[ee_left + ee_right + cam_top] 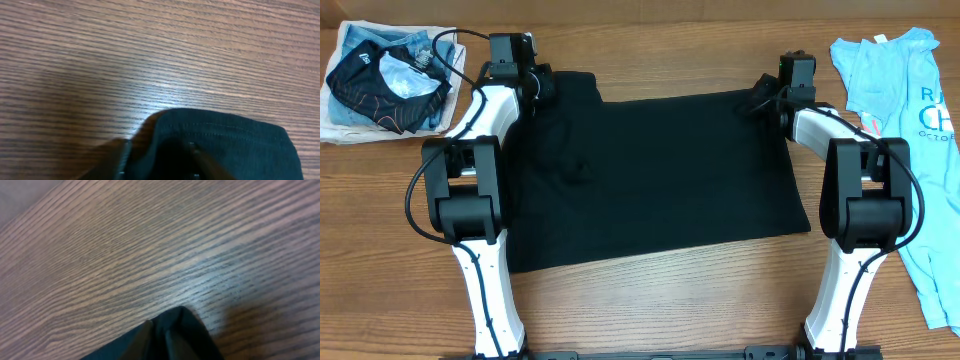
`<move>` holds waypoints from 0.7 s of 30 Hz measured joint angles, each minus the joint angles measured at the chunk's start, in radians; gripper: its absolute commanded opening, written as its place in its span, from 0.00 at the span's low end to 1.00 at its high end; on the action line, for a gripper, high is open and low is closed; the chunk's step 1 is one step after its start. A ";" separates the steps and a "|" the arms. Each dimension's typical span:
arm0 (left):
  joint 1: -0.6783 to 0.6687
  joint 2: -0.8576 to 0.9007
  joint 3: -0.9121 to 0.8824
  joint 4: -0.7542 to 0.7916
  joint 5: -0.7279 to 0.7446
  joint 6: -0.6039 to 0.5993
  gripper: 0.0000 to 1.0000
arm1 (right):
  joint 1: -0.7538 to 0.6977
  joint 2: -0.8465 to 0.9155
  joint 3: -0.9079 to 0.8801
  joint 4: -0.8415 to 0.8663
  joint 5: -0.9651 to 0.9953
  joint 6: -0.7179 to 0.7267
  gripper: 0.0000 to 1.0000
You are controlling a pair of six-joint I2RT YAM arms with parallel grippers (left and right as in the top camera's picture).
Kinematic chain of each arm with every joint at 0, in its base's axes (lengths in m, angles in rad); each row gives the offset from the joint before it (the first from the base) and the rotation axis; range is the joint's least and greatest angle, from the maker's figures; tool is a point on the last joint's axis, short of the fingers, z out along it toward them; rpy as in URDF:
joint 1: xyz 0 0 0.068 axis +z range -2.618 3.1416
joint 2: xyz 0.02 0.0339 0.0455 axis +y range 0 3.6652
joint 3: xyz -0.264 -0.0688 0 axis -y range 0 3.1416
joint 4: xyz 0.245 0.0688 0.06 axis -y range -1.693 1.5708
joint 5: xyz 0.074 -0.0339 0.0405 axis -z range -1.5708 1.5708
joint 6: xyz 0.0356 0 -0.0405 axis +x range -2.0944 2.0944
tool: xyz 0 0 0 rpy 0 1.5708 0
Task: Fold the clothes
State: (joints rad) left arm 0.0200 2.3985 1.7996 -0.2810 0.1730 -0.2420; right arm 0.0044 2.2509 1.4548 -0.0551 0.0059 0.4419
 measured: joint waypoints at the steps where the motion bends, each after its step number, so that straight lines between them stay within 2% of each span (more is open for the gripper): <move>1: 0.000 0.000 0.000 0.000 0.000 -0.001 0.25 | 0.000 0.000 0.000 -0.001 0.000 0.003 0.04; 4: 0.000 0.002 0.000 0.001 0.001 -0.006 0.09 | 0.000 0.000 0.001 -0.006 0.000 0.002 0.04; 6: 0.000 0.004 0.000 0.001 0.004 -0.008 0.04 | 0.000 0.000 0.006 -0.014 -0.002 0.003 0.04; 13: 0.000 0.005 0.000 -0.008 0.042 -0.013 0.04 | 0.000 0.000 0.090 -0.127 -0.001 0.026 0.04; 21: 0.009 -0.055 0.000 -0.089 0.047 -0.013 0.04 | -0.012 0.000 0.118 -0.211 -0.002 0.110 0.04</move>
State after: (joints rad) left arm 0.0288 2.3436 1.7996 -0.3695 0.2199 -0.2554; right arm -0.0078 2.2505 1.5730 -0.2665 0.0044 0.5522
